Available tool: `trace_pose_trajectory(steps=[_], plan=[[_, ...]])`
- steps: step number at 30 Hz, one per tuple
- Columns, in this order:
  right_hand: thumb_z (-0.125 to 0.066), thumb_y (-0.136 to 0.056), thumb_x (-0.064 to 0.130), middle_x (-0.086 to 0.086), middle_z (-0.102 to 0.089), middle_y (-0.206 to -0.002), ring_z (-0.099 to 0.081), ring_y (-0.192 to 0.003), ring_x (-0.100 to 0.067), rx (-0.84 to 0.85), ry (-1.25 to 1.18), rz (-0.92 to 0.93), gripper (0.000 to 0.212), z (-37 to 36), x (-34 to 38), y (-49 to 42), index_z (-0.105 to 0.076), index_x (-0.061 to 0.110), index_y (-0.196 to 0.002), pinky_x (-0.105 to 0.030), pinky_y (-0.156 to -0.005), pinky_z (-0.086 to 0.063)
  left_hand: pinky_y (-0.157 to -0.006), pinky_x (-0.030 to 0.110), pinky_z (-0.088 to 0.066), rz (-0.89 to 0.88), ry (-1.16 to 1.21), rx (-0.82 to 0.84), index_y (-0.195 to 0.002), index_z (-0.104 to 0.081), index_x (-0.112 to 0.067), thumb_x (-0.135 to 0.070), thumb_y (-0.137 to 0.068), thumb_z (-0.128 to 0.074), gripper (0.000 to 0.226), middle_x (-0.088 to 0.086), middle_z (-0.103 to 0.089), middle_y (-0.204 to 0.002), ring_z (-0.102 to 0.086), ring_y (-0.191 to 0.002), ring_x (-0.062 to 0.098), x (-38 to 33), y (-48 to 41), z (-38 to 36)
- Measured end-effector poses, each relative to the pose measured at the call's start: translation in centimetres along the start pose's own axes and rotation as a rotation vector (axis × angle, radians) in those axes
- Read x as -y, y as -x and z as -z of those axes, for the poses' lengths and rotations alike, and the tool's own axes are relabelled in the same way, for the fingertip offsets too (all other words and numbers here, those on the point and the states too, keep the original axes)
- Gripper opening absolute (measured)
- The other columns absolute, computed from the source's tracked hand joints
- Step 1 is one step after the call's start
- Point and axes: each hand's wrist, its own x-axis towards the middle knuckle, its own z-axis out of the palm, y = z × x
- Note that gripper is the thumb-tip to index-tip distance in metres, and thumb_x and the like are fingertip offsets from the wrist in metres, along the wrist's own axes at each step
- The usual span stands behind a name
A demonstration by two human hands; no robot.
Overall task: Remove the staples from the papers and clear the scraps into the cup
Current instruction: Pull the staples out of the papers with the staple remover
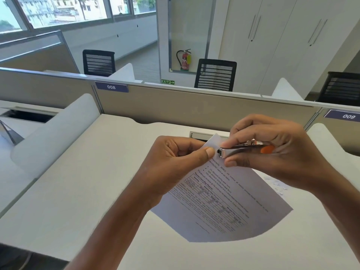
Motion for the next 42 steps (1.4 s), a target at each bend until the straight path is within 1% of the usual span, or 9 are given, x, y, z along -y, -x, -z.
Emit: trace_pose_trajectory(steps=[4,10,16,22,29,31,35,39,42], plan=[[-0.089,-0.078,0.023,-0.003,-0.073,-0.104,-0.073,-0.096,-0.020,-0.009,0.004,-0.023,0.031,0.1,0.2,0.2,-0.084,0.011,-0.106,-0.016,-0.078,-0.055,-0.065,0.022,-0.058,0.008,0.024,0.006,-0.103,-0.089,-0.015,-0.024,-0.102,-0.074,0.018,0.007,-0.087,-0.093,-0.083,-0.078,0.023,0.0,0.1,0.1],[-0.091,-0.078,0.022,-0.004,-0.072,-0.103,-0.074,-0.094,-0.022,-0.009,0.005,-0.022,0.030,0.1,0.5,0.2,-0.085,0.011,-0.105,-0.022,-0.078,-0.059,-0.066,0.024,-0.061,-0.012,-0.001,0.008,-0.103,-0.089,-0.015,-0.026,-0.102,-0.074,0.018,0.005,-0.087,-0.092,-0.084,-0.080,0.026,-0.1,0.1,0.0],[-0.095,-0.079,0.022,-0.006,-0.072,-0.103,-0.074,-0.094,-0.022,0.005,0.033,0.031,0.030,0.1,0.4,0.0,-0.084,0.010,-0.105,-0.020,-0.079,-0.057,-0.066,0.023,-0.060,-0.027,-0.016,0.024,-0.103,-0.089,-0.015,-0.023,-0.102,-0.075,0.016,0.005,-0.087,-0.092,-0.084,-0.080,0.025,-0.2,0.0,0.1],[-0.090,-0.085,0.026,-0.007,-0.072,-0.104,-0.072,-0.093,-0.025,0.039,0.016,0.097,0.026,0.3,-0.3,-0.1,-0.083,0.012,-0.105,-0.022,-0.075,-0.056,-0.066,0.022,-0.058,0.016,-0.003,0.061,-0.101,-0.089,-0.016,-0.023,-0.100,-0.076,0.015,0.006,-0.087,-0.094,-0.082,-0.078,0.021,-0.4,-0.1,0.3],[-0.091,-0.080,0.017,-0.006,-0.075,-0.105,-0.074,-0.094,-0.023,0.048,0.052,0.157,0.025,0.2,-0.7,-0.3,-0.084,0.010,-0.103,-0.025,-0.077,-0.059,-0.078,0.041,-0.063,0.083,0.058,0.113,-0.101,-0.089,-0.017,-0.037,-0.089,-0.078,0.026,0.012,-0.086,-0.100,-0.083,-0.090,0.037,0.3,-0.4,0.4],[-0.092,-0.079,0.017,-0.005,-0.076,-0.105,-0.075,-0.094,-0.023,0.044,0.048,0.160,0.025,0.2,-0.9,-0.2,-0.085,0.010,-0.102,-0.027,-0.077,-0.060,-0.079,0.042,-0.062,0.102,0.073,0.115,-0.101,-0.089,-0.016,-0.038,-0.087,-0.078,0.029,0.015,-0.086,-0.101,-0.082,-0.090,0.040,0.6,-0.5,0.5],[-0.097,-0.076,0.009,-0.007,-0.075,-0.106,-0.076,-0.095,-0.024,0.058,0.006,0.149,0.029,0.3,-1.0,-0.1,-0.084,0.008,-0.102,-0.030,-0.078,-0.062,-0.079,0.038,-0.060,0.117,0.133,0.126,-0.103,-0.087,-0.011,-0.031,-0.094,-0.080,0.023,0.020,-0.084,-0.103,-0.079,-0.086,0.033,0.9,-0.8,0.7],[-0.090,-0.084,0.010,-0.013,-0.074,-0.107,-0.075,-0.094,-0.031,-0.001,-0.102,0.064,0.025,0.2,-1.2,0.3,-0.081,0.002,-0.106,-0.039,-0.080,-0.064,-0.077,0.036,-0.060,0.115,0.129,0.065,-0.101,-0.088,-0.009,-0.024,-0.097,-0.077,0.019,0.020,-0.084,-0.099,-0.079,-0.084,0.031,0.9,-0.8,0.6],[-0.078,-0.098,0.020,-0.017,-0.078,-0.105,-0.070,-0.082,-0.042,-0.178,-0.325,-0.145,0.027,0.0,-0.9,1.0,-0.075,0.006,-0.121,-0.048,-0.065,-0.060,-0.074,0.035,-0.062,0.107,0.152,0.016,-0.102,-0.088,-0.010,-0.023,-0.098,-0.077,0.017,0.019,-0.085,-0.099,-0.081,-0.084,0.031,0.8,-0.5,0.5]])
